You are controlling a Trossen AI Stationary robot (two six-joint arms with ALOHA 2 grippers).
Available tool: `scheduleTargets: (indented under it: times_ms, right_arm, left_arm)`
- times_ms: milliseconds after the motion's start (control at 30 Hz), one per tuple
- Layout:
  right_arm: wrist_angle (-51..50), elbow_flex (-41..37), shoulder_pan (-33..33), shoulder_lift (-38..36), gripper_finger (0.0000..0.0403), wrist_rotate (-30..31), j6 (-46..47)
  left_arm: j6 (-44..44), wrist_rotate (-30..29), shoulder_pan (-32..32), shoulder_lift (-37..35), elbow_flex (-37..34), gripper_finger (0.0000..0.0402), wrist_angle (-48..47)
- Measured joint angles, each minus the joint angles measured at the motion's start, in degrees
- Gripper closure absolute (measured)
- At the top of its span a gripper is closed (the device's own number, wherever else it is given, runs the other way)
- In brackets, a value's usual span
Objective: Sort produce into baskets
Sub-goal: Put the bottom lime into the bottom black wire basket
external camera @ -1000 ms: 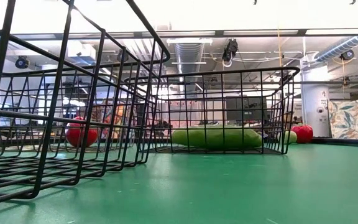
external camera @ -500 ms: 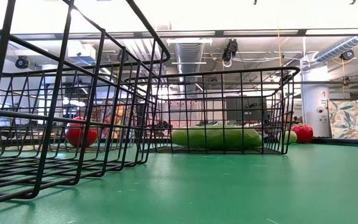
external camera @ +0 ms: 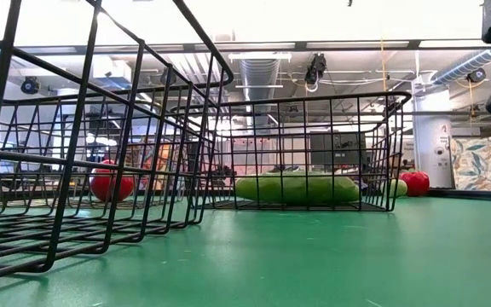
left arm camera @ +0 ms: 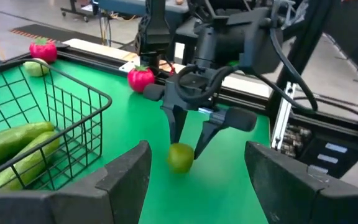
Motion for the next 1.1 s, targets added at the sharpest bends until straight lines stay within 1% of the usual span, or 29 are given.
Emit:
scheduleTargets:
  times_ms: [167, 300, 333, 400, 467, 633, 767, 800, 900, 967, 1033, 1100]
  right_arm:
    - [1.8, -1.1, -0.1, 0.0, 0.0193, 2.4, -0.9]
    - [1.8, -1.6, -0.1, 0.0, 0.018, 2.6, -0.9]
    - [1.5, -1.4, -0.1, -0.1, 0.0177, 2.6, -1.0]
    - [0.8, -0.5, -0.1, -0.5, 0.017, 2.3, -1.4]
    - [0.2, 0.9, -0.1, -1.2, 0.0162, 0.7, -2.5]
    - [-8.0, 5.6, 0.8, -3.1, 0.0145, -2.0, -3.3]
    - [-19.5, 8.6, 3.1, -5.7, 0.0138, -1.7, 0.6]
    - [-21.4, 8.9, 3.9, -6.5, 0.0138, -1.3, 2.2]
    - [-22.6, 9.0, 7.3, -8.4, 0.0136, 1.9, 6.1]
    - [-22.5, 8.9, 9.9, -8.8, 0.0136, 4.6, 7.9]
    - [-22.5, 8.9, 12.1, -8.8, 0.0136, 6.4, 9.5]
    - [-22.5, 8.9, 13.7, -8.5, 0.0138, 7.5, 11.4]
  left_arm:
    - [-0.4, 0.3, 0.3, 0.0, 0.0, 0.016, 0.1]
    - [-0.3, 0.5, 0.5, 0.0, 0.0, 0.016, 1.8]
    - [0.3, 0.9, 0.7, 0.0, 0.0, 0.016, 2.6]
    - [1.8, 3.6, 1.2, 0.0, 0.0, 0.016, 4.1]
    - [2.3, 5.2, 1.9, 0.0, 0.0, 0.016, 5.5]
    - [2.7, 5.3, 3.8, 1.9, 0.1, 0.016, 10.0]
    - [4.3, 10.2, 4.8, 6.9, 0.3, 0.016, 19.0]
    - [5.2, 11.5, 4.9, 8.3, 0.8, 0.016, 20.1]
    - [6.3, 12.1, 5.0, 11.9, 3.8, 0.016, 19.8]
    - [7.3, 12.2, 5.0, 13.6, 6.9, 0.016, 17.8]
    - [7.8, 12.3, 5.1, 15.1, 10.9, 0.016, 11.8]
    - [6.7, 12.3, 5.4, 16.8, 16.3, 0.016, 1.9]
